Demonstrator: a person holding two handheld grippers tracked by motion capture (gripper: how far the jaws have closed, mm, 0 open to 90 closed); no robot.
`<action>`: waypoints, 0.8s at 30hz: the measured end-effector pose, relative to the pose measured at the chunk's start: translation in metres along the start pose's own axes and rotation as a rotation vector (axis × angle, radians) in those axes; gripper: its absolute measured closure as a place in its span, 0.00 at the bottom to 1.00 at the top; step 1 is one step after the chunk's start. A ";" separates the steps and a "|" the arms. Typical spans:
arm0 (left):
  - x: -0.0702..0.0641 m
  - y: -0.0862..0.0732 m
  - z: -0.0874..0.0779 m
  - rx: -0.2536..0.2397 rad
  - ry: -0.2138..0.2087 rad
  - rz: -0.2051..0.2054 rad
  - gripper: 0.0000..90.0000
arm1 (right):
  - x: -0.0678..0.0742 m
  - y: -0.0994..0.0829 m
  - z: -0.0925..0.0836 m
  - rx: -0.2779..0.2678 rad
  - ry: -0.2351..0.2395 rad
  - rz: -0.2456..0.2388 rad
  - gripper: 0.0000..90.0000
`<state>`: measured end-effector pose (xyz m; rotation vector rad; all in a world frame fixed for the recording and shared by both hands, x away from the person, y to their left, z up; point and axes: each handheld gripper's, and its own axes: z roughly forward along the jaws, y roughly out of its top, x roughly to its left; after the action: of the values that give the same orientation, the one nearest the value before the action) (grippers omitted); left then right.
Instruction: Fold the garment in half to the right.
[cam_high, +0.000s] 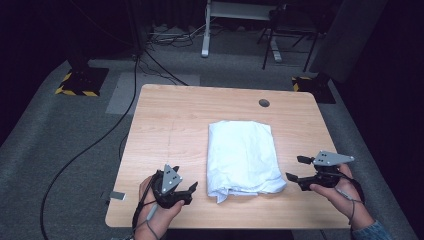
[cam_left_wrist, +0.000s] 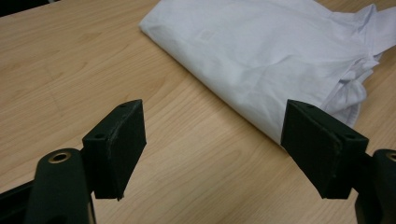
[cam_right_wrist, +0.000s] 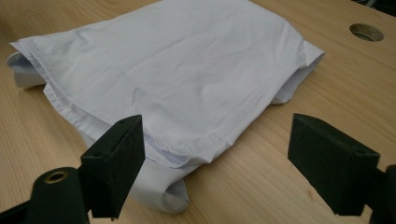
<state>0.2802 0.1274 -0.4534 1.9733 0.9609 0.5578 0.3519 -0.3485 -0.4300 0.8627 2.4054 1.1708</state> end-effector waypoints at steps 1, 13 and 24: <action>0.005 -0.004 -0.002 0.003 0.011 -0.009 0.24 | -0.002 -0.002 -0.003 0.003 -0.005 0.002 0.21; 0.031 -0.026 -0.011 0.001 0.046 -0.054 0.23 | -0.019 -0.021 -0.012 0.012 -0.046 0.052 0.21; 0.049 -0.045 -0.012 0.032 0.064 -0.095 0.23 | -0.032 -0.040 -0.023 0.024 -0.082 0.077 0.21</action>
<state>0.2831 0.1879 -0.4837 1.9365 1.1033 0.5579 0.3492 -0.4023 -0.4472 0.9996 2.3444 1.1138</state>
